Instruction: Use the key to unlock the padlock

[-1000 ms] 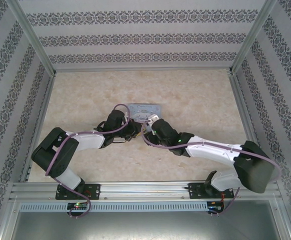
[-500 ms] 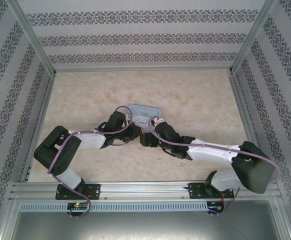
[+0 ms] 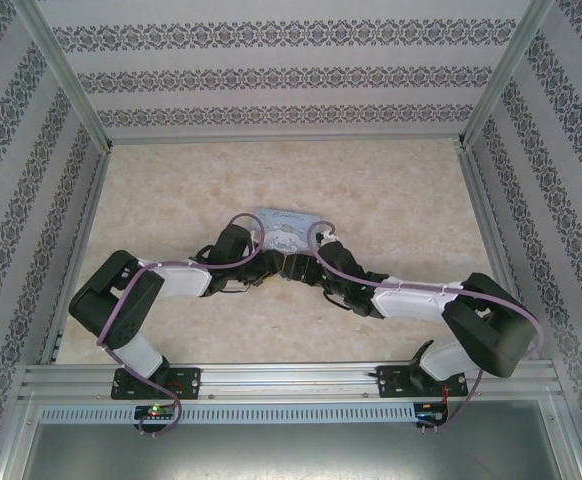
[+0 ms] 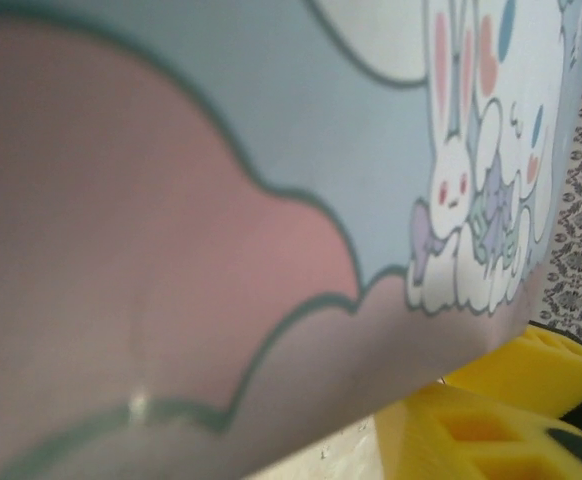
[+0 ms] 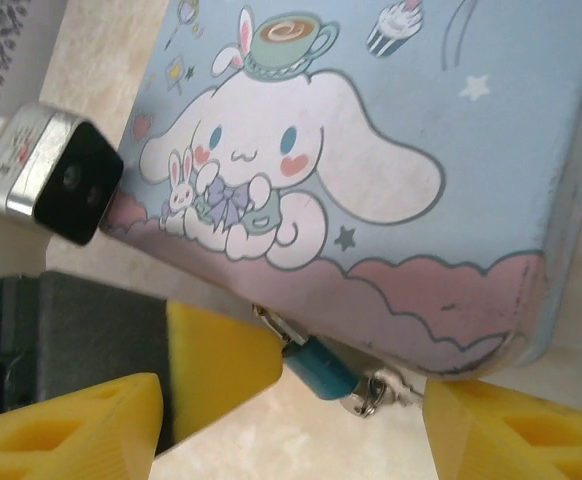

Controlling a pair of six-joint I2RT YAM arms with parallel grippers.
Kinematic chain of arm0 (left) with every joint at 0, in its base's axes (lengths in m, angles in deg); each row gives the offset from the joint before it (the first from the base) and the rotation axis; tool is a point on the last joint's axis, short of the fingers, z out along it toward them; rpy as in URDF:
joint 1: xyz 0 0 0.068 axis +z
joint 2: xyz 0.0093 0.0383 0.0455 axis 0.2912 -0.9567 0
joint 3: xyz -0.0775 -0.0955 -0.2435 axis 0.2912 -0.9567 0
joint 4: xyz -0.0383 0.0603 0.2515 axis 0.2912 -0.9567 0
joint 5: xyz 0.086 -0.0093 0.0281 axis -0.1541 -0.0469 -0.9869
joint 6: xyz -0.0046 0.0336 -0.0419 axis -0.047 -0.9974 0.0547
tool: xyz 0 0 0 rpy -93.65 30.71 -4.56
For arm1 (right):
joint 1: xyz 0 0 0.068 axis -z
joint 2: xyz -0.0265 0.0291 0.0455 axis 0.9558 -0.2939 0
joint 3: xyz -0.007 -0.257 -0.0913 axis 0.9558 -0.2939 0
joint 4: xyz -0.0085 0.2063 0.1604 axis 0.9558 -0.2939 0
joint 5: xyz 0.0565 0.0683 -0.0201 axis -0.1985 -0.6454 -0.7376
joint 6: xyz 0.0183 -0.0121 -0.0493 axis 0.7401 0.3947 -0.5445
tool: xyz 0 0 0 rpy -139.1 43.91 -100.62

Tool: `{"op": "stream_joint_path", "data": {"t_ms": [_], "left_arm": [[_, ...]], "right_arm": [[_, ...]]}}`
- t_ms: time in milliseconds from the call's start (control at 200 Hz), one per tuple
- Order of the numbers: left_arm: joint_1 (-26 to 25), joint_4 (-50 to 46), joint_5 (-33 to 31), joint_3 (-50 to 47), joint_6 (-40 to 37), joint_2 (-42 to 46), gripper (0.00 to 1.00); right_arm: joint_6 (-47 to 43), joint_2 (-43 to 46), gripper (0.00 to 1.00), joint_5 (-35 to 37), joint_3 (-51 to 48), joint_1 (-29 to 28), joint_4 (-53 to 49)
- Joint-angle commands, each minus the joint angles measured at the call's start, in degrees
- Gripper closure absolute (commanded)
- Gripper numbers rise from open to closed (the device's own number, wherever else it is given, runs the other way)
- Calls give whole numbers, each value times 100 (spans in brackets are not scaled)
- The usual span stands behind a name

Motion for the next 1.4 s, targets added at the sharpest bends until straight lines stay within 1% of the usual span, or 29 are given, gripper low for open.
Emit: {"op": "stream_joint_path", "data": {"t_ms": [0, 135, 185, 260, 320, 430, 445, 575, 729, 859, 964, 1169, 1324, 1394], "left_arm": [[-20, -157, 52, -139, -36, 246, 41], [-14, -488, -132, -151, -143, 609, 26], [-11, -631, -219, -133, -174, 756, 19], [-7, -841, -351, -109, -226, 964, 12], [6, -1033, -452, -61, -285, 1120, 7], [19, -1260, -580, 5, -350, 1343, 2], [23, -1287, -598, 15, -352, 1357, 0], [39, -1474, -693, 107, -374, 1545, 0], [118, -1746, -773, 274, -507, 1684, 0], [297, -2014, -741, 520, -716, 1610, 0], [507, -2348, -766, 776, -951, 1536, 0], [990, -3276, -872, 1370, -1532, 1277, 0], [1271, -3451, -775, 1537, -1738, 1069, 0], [1339, -3462, -742, 1561, -1780, 1011, 0]], "right_arm": [[228, -159, 30, -73, -68, 25, 384], [237, -312, 30, -161, 4, 90, 509], [237, -384, 30, -242, 73, 161, 537], [208, -505, 30, -378, 232, 304, 528], [180, -604, 30, -522, 387, 460, 506], [133, -812, 31, -824, 692, 801, 491], [117, -831, 31, -863, 722, 842, 495], [-36, -816, 32, -1166, 808, 1034, 545], [-227, -463, 33, -1287, 344, 1000, 682], [-588, -310, 36, -1356, 104, 949, 611], [-939, -291, 40, -1384, 74, 895, 434], [-1332, -646, 46, -1454, 223, 843, 281], [-1495, -1018, 51, -1471, 459, 720, 234], [-1553, -1202, 51, -1464, 582, 666, 200]]}}
